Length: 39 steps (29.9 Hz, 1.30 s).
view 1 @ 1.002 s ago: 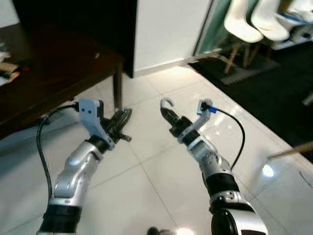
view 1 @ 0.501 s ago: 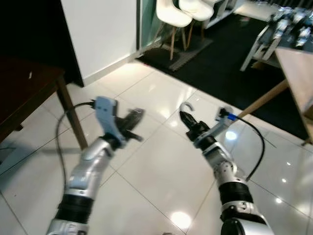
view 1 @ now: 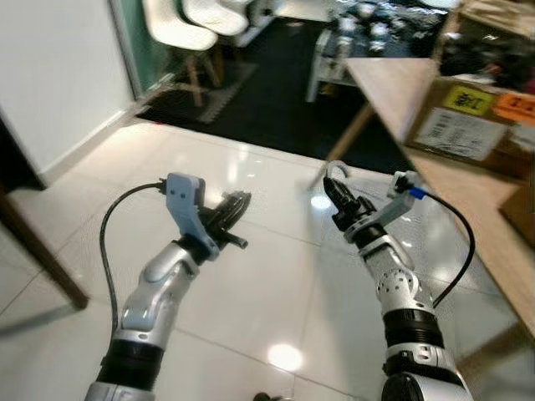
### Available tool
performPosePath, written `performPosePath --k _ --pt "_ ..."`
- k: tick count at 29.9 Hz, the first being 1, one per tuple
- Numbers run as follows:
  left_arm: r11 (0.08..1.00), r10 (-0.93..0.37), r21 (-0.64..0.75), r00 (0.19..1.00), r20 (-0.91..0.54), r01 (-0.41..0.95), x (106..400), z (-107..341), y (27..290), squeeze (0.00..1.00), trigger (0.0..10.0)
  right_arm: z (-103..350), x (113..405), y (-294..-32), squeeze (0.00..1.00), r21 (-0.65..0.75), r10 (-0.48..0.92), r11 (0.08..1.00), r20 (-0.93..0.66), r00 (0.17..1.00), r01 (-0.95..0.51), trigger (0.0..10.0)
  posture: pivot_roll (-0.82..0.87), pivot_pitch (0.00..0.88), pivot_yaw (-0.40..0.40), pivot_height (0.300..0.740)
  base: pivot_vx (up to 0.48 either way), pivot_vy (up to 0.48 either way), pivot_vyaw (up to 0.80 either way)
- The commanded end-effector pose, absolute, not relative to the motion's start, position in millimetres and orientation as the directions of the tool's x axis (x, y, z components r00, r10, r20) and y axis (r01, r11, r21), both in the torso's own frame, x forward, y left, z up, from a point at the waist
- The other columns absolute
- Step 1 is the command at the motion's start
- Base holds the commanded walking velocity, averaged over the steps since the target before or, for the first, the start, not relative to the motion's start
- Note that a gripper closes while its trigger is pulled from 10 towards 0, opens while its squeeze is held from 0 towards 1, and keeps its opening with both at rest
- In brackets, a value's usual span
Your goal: Picking trash to rubbish bin
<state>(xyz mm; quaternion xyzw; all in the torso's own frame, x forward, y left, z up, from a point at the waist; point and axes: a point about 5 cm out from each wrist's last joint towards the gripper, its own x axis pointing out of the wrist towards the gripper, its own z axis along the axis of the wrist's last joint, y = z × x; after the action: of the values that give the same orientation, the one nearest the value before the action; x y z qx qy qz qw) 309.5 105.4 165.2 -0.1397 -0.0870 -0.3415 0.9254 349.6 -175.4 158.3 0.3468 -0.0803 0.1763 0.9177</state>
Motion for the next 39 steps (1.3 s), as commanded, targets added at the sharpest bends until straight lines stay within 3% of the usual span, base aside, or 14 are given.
performPosePath --k 1,11,30,39 --pt "0.719 -0.617 -0.21 0.748 0.246 0.663 310 162 104 0.0 10.0 153 347 -180 0.0 0.623 0.247 0.698 0.252 0.936 -0.352 10.0 0.0 0.111 0.018 0.74 0.0 0.0 -0.8" --pt "0.731 -0.606 -0.197 0.754 0.254 0.654 313 165 108 0.0 10.0 157 344 -183 0.0 0.613 0.245 0.701 0.273 0.93 -0.365 10.0 -0.02 0.11 0.02 0.74 0.0 0.0 -0.8" --pt "0.826 -0.49 -0.155 0.826 0.277 0.542 332 176 145 0.0 10.0 162 333 -147 0.0 0.539 0.432 0.659 0.299 0.851 -0.524 10.0 -0.05 0.107 0.008 0.74 0.0 0.0 -0.8" --pt "0.836 -0.479 -0.152 0.836 0.268 0.528 335 173 140 0.0 10.0 169 331 -141 0.0 0.514 0.465 0.65 0.313 0.828 -0.559 10.0 -0.05 0.106 0.008 0.74 0.0 0.0 -0.8"
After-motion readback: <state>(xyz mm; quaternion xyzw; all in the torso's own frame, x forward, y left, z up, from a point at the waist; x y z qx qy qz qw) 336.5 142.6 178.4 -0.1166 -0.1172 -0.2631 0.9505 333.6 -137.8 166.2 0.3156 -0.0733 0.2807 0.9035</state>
